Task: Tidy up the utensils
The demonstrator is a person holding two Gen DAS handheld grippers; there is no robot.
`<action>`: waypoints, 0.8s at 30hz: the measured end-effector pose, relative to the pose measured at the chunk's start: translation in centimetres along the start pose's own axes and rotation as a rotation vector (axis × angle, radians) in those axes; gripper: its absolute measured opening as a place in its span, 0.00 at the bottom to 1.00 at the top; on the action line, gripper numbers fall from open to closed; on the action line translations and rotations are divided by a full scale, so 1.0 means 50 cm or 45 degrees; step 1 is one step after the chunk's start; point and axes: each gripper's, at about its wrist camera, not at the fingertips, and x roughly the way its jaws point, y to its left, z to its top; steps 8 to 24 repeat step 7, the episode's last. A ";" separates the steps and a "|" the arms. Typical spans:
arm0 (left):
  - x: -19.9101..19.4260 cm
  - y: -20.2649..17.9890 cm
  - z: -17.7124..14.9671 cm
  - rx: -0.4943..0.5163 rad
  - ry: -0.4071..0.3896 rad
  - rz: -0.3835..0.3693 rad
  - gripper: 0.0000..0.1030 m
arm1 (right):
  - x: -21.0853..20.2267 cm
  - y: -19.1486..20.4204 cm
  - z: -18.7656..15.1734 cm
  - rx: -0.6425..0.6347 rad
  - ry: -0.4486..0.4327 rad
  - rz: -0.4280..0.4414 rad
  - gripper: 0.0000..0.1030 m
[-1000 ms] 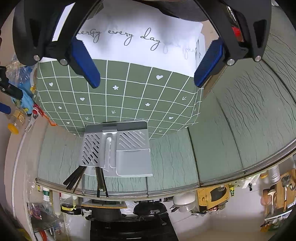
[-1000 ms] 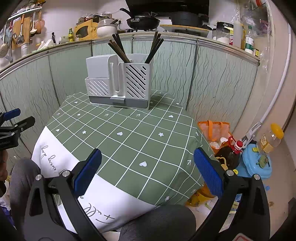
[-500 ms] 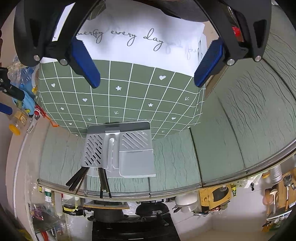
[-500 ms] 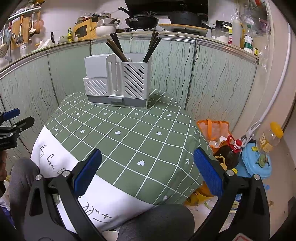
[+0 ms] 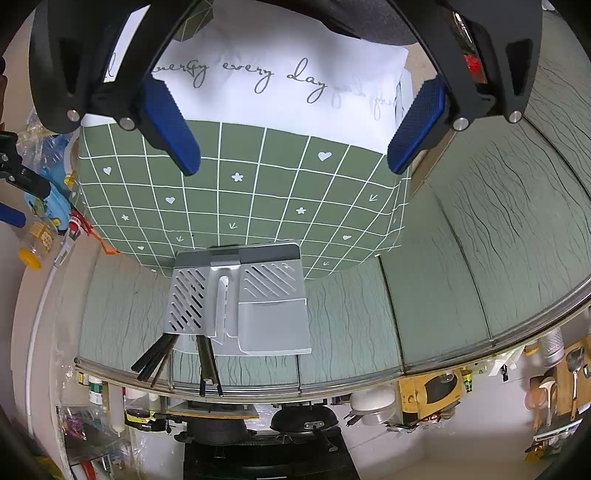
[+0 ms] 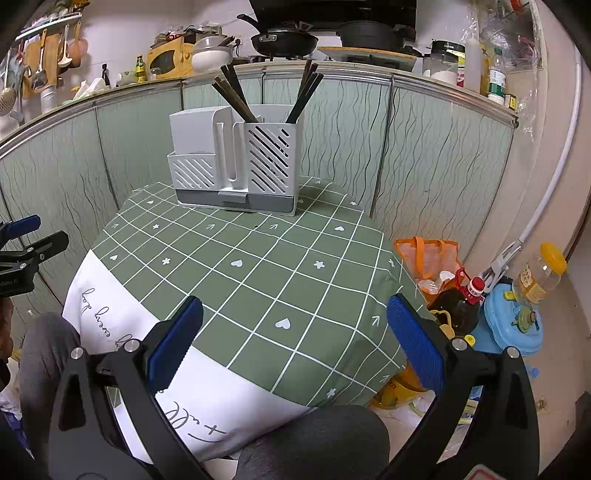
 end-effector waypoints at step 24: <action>0.002 -0.003 -0.005 0.006 0.009 -0.001 0.96 | 0.001 0.000 0.000 0.005 0.002 0.003 0.93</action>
